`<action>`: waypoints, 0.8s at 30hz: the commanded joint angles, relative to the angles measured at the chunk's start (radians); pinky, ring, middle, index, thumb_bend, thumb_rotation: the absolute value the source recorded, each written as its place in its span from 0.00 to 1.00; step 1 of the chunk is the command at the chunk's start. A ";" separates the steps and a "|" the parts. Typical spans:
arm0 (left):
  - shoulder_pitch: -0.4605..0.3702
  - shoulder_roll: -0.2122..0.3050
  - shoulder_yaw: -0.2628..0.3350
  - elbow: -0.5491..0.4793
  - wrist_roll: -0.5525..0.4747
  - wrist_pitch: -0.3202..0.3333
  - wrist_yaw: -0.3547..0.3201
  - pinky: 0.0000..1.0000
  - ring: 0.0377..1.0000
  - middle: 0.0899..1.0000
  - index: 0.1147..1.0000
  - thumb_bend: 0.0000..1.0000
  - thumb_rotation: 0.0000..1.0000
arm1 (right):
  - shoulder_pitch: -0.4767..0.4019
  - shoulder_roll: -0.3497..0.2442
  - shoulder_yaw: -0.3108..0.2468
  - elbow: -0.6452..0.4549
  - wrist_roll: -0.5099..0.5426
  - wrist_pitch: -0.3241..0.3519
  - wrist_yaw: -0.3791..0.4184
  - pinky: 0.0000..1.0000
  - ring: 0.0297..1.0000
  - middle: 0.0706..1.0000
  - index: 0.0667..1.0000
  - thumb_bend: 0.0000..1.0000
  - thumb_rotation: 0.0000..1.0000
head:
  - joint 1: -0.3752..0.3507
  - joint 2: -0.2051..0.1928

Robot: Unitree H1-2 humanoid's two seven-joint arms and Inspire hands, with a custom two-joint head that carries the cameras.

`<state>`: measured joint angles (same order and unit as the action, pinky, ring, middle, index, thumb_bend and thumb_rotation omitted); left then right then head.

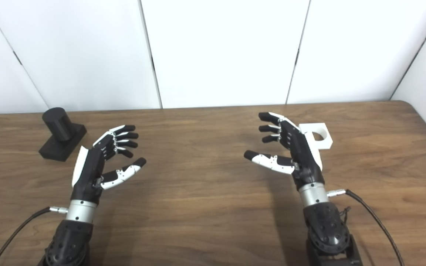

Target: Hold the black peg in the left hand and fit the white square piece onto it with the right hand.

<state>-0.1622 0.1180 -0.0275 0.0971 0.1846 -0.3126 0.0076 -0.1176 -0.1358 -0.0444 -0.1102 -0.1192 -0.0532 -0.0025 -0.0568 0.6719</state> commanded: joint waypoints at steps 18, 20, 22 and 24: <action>-0.038 -0.009 -0.014 -0.017 0.014 -0.026 0.009 0.52 0.63 0.68 0.69 0.62 0.02 | -0.026 -0.028 -0.009 -0.021 0.021 -0.046 0.012 0.61 0.71 0.79 0.73 0.65 0.16 | 0.123 -0.009; -0.037 -0.020 -0.019 -0.017 0.022 -0.027 0.014 0.52 0.63 0.68 0.69 0.61 0.00 | -0.023 -0.040 -0.012 -0.016 0.028 -0.057 0.018 0.62 0.72 0.79 0.74 0.64 0.16 | 0.175 -0.017; -0.037 -0.030 -0.025 -0.007 0.026 -0.036 0.020 0.52 0.63 0.68 0.68 0.61 0.00 | -0.022 -0.050 -0.017 -0.006 0.040 -0.072 0.023 0.62 0.71 0.79 0.74 0.64 0.16 | 0.220 -0.026; -0.038 -0.041 -0.033 -0.001 0.036 -0.038 0.028 0.52 0.63 0.68 0.68 0.60 0.00 | -0.020 -0.058 -0.024 0.003 0.049 -0.080 0.024 0.62 0.71 0.78 0.74 0.64 0.16 | 0.286 -0.043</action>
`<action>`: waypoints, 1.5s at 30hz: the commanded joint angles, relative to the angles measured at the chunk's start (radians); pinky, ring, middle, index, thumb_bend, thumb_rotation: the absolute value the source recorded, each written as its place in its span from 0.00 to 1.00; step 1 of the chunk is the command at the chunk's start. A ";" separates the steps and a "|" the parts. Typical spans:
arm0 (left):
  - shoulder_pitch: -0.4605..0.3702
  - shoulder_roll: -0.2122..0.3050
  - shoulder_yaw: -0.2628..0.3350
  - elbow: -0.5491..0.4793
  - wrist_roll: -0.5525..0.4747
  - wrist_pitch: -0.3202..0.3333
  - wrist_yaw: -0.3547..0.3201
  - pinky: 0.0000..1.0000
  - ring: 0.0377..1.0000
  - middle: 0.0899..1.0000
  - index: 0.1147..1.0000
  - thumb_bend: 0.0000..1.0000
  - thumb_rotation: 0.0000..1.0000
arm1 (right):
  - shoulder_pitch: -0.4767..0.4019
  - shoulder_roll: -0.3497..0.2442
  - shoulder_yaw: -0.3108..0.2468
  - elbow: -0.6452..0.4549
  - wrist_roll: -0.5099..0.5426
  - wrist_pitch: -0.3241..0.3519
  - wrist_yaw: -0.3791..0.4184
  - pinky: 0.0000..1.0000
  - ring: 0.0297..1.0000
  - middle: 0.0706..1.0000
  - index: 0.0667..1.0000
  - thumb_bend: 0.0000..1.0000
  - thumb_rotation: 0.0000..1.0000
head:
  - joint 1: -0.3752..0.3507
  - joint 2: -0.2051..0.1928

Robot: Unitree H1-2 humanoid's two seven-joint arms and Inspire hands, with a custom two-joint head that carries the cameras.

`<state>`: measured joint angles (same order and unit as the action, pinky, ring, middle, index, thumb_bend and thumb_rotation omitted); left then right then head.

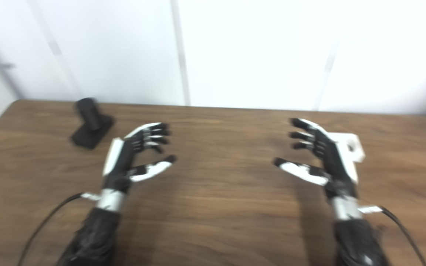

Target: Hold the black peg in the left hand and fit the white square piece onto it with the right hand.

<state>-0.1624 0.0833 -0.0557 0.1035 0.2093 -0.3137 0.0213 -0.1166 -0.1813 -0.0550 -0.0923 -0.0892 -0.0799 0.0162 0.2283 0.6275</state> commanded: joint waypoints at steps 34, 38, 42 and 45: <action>-0.088 -0.032 0.004 -0.028 0.141 0.001 0.110 0.49 0.61 0.67 0.64 0.71 0.05 | -0.001 -0.056 -0.046 -0.029 0.035 -0.028 0.025 0.56 0.70 0.76 0.71 0.61 0.13 | 0.165 -0.091; -0.109 0.008 0.040 -0.083 0.176 0.043 0.119 0.48 0.61 0.68 0.64 0.73 0.10 | -0.003 -0.055 -0.048 -0.028 0.032 -0.024 0.021 0.54 0.68 0.74 0.70 0.63 0.15 | 0.168 -0.095; -0.128 0.048 0.067 -0.113 0.170 0.075 0.105 0.50 0.62 0.69 0.65 0.73 0.09 | 0.001 -0.053 -0.049 -0.037 0.036 -0.008 0.024 0.55 0.68 0.75 0.70 0.63 0.15 | 0.170 -0.095; -0.143 0.084 0.083 -0.128 0.172 0.089 0.100 0.50 0.62 0.68 0.65 0.75 0.06 | 0.004 -0.053 -0.048 -0.046 0.032 0.000 0.024 0.55 0.68 0.74 0.70 0.63 0.14 | 0.172 -0.095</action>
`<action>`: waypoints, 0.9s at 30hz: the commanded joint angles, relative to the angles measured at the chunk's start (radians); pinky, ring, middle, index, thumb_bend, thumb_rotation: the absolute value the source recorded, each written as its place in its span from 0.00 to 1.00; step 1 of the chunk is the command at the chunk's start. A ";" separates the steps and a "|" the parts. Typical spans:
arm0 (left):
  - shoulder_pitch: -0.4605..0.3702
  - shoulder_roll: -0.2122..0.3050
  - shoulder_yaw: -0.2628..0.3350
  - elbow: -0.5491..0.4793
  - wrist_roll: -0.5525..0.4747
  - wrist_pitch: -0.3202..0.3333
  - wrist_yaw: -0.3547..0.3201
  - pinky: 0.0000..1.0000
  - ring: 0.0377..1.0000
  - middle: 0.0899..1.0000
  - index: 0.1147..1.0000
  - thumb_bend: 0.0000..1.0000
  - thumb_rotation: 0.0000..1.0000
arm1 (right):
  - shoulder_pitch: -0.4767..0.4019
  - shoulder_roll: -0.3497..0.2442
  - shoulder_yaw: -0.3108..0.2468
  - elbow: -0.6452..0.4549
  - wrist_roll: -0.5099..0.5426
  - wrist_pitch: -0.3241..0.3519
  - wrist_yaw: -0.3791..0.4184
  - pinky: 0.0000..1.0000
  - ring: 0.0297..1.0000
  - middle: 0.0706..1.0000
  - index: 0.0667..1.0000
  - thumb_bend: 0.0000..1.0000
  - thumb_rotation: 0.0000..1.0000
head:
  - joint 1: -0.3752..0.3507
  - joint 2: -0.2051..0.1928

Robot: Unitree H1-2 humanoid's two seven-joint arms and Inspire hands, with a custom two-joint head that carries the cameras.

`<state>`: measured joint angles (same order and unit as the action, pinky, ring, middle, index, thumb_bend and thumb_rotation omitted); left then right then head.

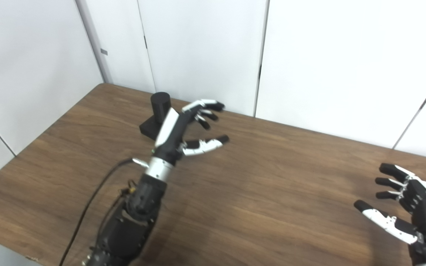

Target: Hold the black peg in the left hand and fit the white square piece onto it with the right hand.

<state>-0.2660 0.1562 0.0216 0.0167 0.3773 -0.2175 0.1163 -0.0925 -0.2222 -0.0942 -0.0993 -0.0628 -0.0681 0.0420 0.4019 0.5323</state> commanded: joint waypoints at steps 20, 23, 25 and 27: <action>-0.098 0.182 0.068 -0.088 0.175 0.224 0.000 0.68 0.79 0.81 0.81 0.78 0.23 | -0.021 -0.019 -0.015 -0.031 0.016 -0.021 0.004 0.55 0.68 0.74 0.70 0.64 0.18 | 0.004 0.000; -0.104 0.203 0.063 -0.093 0.201 0.260 -0.010 0.72 0.86 0.89 0.85 0.81 0.25 | -0.021 -0.021 -0.015 -0.032 0.014 -0.018 0.005 0.54 0.67 0.75 0.70 0.64 0.19 | 0.005 0.000; -0.112 0.219 0.058 -0.081 0.236 0.278 0.003 0.75 0.90 0.92 0.86 0.83 0.30 | -0.022 -0.021 -0.017 -0.028 0.022 -0.023 0.007 0.54 0.67 0.75 0.71 0.64 0.18 | 0.007 0.003; -0.118 0.235 0.054 -0.069 0.260 0.289 0.009 0.78 0.93 0.95 0.88 0.85 0.34 | -0.022 -0.023 -0.016 -0.029 0.020 -0.023 0.007 0.54 0.68 0.75 0.70 0.64 0.18 | 0.008 0.003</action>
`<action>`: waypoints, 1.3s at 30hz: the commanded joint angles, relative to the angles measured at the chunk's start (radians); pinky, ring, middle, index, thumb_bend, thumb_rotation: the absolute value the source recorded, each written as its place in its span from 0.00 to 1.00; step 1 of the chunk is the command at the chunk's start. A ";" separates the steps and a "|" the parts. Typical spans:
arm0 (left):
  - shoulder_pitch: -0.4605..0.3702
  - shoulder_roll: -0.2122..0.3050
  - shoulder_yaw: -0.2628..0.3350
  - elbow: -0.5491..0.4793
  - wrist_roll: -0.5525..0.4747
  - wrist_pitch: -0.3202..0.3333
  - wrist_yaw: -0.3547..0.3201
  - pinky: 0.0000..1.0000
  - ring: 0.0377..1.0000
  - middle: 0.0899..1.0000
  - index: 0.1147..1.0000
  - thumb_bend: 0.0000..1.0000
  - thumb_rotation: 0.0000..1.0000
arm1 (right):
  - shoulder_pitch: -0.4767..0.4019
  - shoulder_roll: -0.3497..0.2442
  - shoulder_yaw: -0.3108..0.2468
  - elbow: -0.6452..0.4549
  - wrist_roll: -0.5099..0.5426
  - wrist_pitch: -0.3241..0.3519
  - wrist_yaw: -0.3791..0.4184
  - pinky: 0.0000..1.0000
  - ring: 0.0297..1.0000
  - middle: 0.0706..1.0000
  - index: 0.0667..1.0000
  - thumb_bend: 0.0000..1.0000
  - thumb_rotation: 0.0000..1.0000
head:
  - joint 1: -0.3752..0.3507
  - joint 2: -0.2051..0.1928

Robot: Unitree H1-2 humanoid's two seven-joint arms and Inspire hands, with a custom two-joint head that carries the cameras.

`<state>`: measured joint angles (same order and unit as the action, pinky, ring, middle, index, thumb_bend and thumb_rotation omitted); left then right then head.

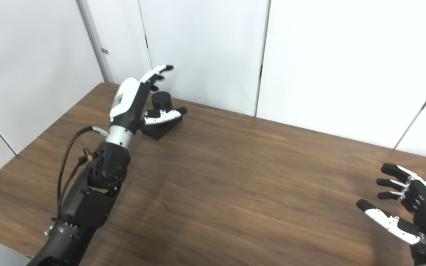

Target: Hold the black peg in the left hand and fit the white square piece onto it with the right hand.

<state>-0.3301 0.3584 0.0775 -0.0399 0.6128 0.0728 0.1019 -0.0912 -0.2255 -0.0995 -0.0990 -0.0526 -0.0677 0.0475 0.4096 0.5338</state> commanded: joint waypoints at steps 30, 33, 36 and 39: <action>-0.102 0.086 -0.137 0.075 0.352 0.353 -0.022 0.86 1.00 1.00 0.86 1.00 0.60 | -0.018 -0.024 -0.017 -0.039 0.018 -0.015 0.006 0.55 0.69 0.74 0.69 0.66 0.21 | 0.002 0.013; -0.110 0.084 -0.144 0.092 0.361 0.382 -0.029 0.86 1.00 1.00 0.86 1.00 0.62 | -0.018 -0.024 -0.016 -0.041 0.014 -0.014 0.005 0.55 0.68 0.74 0.69 0.65 0.19 | 0.002 0.013; -0.116 0.082 -0.147 0.123 0.360 0.390 -0.013 0.85 1.00 1.00 0.84 1.00 0.63 | -0.018 -0.024 -0.015 -0.043 0.007 -0.018 0.003 0.54 0.67 0.75 0.70 0.64 0.19 | -0.002 0.016; -0.122 0.081 -0.146 0.148 0.353 0.392 0.003 0.86 1.00 1.00 0.84 1.00 0.62 | -0.017 -0.025 -0.013 -0.046 0.003 -0.023 0.003 0.52 0.65 0.75 0.70 0.64 0.19 | -0.003 0.018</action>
<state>-0.3979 0.4165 -0.0737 0.1106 0.9465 0.4622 0.0656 -0.0880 -0.2307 -0.1039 -0.1042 -0.0518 -0.0676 0.0508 0.4065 0.5507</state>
